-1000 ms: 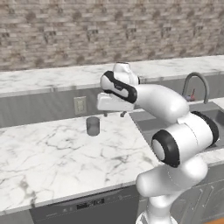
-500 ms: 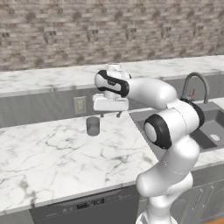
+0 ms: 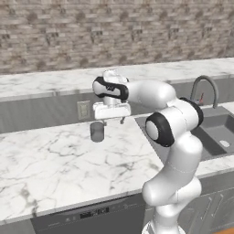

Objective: Place the glass cup in the left basin and the glass cup in the right basin of the sink.

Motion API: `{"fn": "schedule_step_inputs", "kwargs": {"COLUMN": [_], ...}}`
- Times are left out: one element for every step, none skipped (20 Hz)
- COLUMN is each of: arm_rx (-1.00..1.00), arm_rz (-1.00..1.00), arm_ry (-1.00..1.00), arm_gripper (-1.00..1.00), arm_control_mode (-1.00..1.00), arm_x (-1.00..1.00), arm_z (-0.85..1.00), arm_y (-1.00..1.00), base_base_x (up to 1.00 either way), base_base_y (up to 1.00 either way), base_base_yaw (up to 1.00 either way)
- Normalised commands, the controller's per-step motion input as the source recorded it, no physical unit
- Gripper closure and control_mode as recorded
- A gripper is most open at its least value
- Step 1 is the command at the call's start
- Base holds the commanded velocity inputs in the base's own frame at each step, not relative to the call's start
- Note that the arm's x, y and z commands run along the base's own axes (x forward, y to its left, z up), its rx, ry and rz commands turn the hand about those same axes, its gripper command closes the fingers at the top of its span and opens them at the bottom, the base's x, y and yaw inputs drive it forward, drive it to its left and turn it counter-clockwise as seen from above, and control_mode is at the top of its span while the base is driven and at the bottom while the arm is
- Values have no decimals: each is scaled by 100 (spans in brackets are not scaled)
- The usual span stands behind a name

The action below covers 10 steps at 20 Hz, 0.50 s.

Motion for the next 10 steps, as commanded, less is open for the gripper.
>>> {"fn": "schedule_step_inputs", "kwargs": {"arm_rx": [-8, -7, -6, -5, -5, -3, -3, -1, -1, -1], "arm_rz": [0, 0, 0, 0, 0, 0, 0, 0, 0, 0], "arm_ry": [8, 8, 9, 7, 5, 4, 4, 3, 4, 5], "arm_gripper": [-100, -100, -100, -100, -100, -100, -100, -100, -100, -100], "arm_control_mode": [-100, -100, -100, -100, -100, -100, -100, -100, -100, -100], "arm_x": [19, 19, 20, 20, 21, 22, 22, 22, 22, 19], "arm_z": [-16, -17, -16, -15, -16, -15, -15, -15, -15, -15], "arm_y": [7, 5, 0, 0, 1, 0, 0, 0, 0, 0], "base_base_x": [0, 0, 0, 0, 0, 0, 0, 0, 0, 0], "base_base_y": [0, 0, 0, 0, 0, 0, 0, 0, 0, 0], "base_base_yaw": [0, 0, 0, 0, 0, 0, 0, 0, 0, 0]}}
